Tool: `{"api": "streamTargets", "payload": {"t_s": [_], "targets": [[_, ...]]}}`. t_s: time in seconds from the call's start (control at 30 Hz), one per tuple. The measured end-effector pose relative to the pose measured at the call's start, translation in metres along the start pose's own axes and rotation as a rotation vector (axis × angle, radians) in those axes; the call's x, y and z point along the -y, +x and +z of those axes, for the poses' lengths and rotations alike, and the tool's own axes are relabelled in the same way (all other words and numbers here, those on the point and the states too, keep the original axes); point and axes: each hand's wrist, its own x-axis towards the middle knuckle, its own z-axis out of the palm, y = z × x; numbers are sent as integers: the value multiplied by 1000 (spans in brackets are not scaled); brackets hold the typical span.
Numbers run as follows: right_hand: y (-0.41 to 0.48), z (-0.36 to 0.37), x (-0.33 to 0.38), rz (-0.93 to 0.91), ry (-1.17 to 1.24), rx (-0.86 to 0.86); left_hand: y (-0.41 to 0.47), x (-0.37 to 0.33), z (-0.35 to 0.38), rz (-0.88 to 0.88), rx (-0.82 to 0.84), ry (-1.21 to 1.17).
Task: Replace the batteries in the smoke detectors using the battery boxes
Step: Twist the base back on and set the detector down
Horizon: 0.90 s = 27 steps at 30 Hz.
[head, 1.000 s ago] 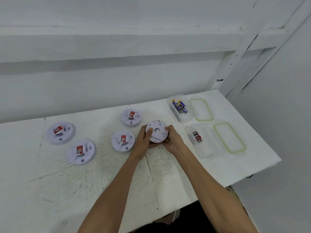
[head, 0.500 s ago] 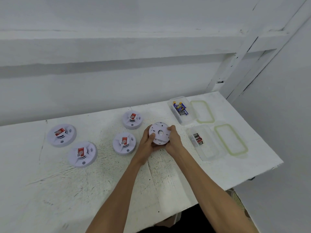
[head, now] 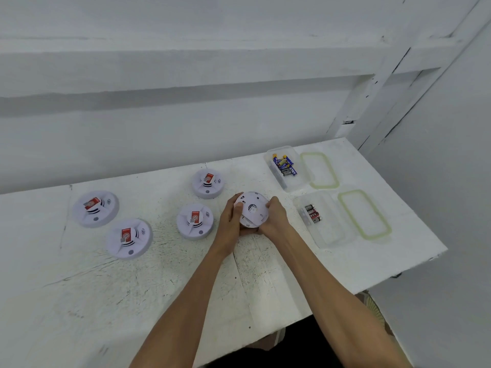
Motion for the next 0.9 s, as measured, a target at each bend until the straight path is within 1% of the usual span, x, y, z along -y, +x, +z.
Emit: {"api": "streamTargets", "payload": {"t_s": [0.07, 0.13, 0.23, 0.3, 0.37, 0.47, 0.57, 0.67, 0.73, 0.8, 0.83, 0.9], "targets": [[2, -7, -3, -7, 14, 23, 1, -2, -1, -20, 18, 2], [0, -18, -5, -27, 34, 81, 2, -4, -1, -35, 39, -2], [-6, -25, -7, -48, 132, 219, 3, -3, -3, -48, 52, -42], [-13, -23, -6, -64, 127, 316, 3, -1, -4, -63, 61, -91], [-16, -23, -5, -61, 98, 325, 4, 1, -5, -96, 75, -137], [-19, -25, -4, -111, -100, 305, 7, 2, -9, -154, 87, -212], [-25, -25, -4, -227, -321, 278, 6, 0, -11, -173, 64, -308], [-21, -33, -7, -359, -516, 244, 5, 3, -12, -163, 59, -354], [-15, -42, -9, -494, -718, 256, 4, 4, -13, -131, 68, -340], [-12, -46, -10, -652, -958, 307, 5, 3, -12, -118, 64, -320], [-12, -48, -10, -737, -1040, 332, 5, 3, -11, -114, 51, -314], [-12, -53, -9, -880, -1073, 334, 4, 3, -9, -89, 35, -286]]}}
